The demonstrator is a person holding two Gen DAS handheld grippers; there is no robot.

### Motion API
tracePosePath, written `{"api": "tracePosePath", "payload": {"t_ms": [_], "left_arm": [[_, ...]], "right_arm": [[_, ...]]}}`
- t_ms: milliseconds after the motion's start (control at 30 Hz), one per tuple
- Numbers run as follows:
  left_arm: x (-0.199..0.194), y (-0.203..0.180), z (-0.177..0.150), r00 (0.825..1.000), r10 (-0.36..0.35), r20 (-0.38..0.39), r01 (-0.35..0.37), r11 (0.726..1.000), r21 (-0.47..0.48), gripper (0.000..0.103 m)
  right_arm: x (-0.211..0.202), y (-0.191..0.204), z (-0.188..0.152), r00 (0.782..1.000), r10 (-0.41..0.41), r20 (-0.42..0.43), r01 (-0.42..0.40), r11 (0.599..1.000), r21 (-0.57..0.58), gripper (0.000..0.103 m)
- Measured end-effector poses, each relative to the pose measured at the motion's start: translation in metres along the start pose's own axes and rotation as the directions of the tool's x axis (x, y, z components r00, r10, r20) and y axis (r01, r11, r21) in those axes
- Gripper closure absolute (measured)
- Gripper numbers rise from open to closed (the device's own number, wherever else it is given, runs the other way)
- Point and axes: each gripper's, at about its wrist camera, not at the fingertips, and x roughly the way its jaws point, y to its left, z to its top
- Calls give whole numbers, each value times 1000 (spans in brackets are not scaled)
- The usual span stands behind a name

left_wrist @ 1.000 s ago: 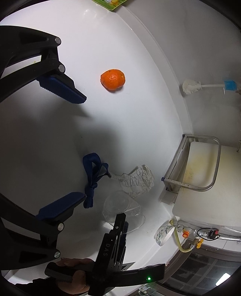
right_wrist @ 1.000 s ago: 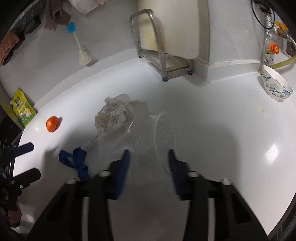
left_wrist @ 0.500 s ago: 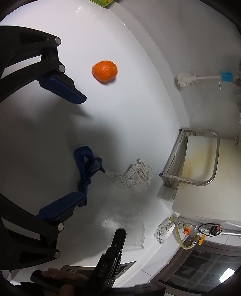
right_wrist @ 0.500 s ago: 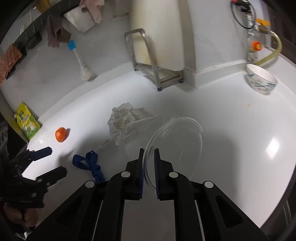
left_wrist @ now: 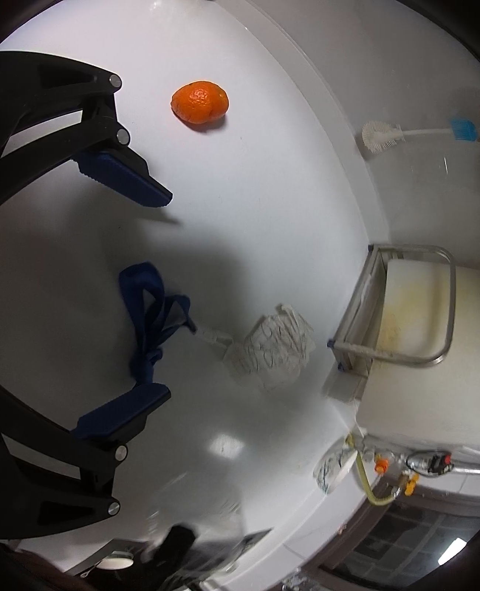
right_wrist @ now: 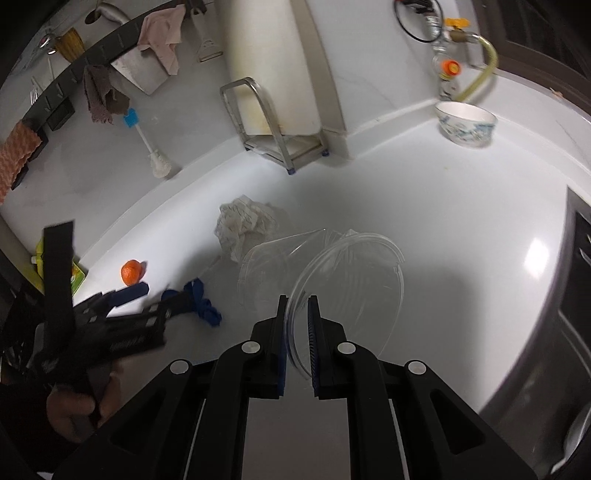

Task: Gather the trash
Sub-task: 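Close the right tool on the rim of the clear plastic container, then grasp the blue strap with the left tool while the right tool holds the container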

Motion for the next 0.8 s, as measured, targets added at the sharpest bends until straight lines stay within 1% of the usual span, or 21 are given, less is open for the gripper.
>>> {"api": "tracePosePath", "payload": {"t_ms": [100, 200, 300, 367, 400, 433, 500, 533, 567, 600, 633, 733, 800], "left_arm": [[8, 2, 3, 1000, 14, 0, -14, 1000, -12, 9], [16, 1, 6, 999, 32, -3, -32, 999, -4, 9], [22, 0, 6, 999, 32, -11, -32, 999, -7, 15], [26, -2, 8, 999, 36, -16, -36, 999, 6, 27], [27, -5, 9, 999, 52, -12, -51, 998, 23, 30], [28, -6, 9, 998, 56, -11, -55, 998, 34, 36], [28, -11, 10, 998, 63, -7, -62, 996, 59, 43], [28, -12, 11, 998, 57, -6, -56, 996, 64, 51], [27, -13, 11, 999, 52, -6, -51, 996, 70, 64], [27, -14, 11, 999, 47, -8, -47, 996, 74, 71], [27, -15, 12, 999, 40, -13, -39, 996, 82, 84], [24, -15, 11, 999, 22, -29, -20, 996, 82, 95], [20, -14, 10, 1000, 9, -28, -7, 997, 75, 95]], "right_arm": [[-4, -2, -12, 1000, -15, -3, 16, 999, 28, 93], [-9, -6, -20, 1000, -15, -4, 15, 997, 69, 93], [-14, -10, -25, 1000, 1, -3, -1, 993, 115, 93], [-18, -11, -29, 1000, 0, -1, 0, 991, 131, 93], [-20, -11, -31, 1000, -3, 0, 3, 991, 135, 93], [-22, -11, -32, 1000, -4, 0, 4, 991, 137, 93], [-25, -9, -34, 1000, -7, 1, 7, 991, 135, 93], [-26, -9, -35, 1000, -8, 1, 8, 991, 135, 93], [-27, -9, -36, 1000, -8, 1, 8, 990, 138, 93], [-28, -9, -37, 1000, -9, 0, 9, 990, 140, 93], [-28, -9, -38, 1000, -12, 0, 12, 990, 140, 93], [-31, -8, -41, 1000, -12, 2, 11, 989, 145, 93], [-35, -6, -44, 1000, -7, 7, 6, 989, 149, 93]]}}
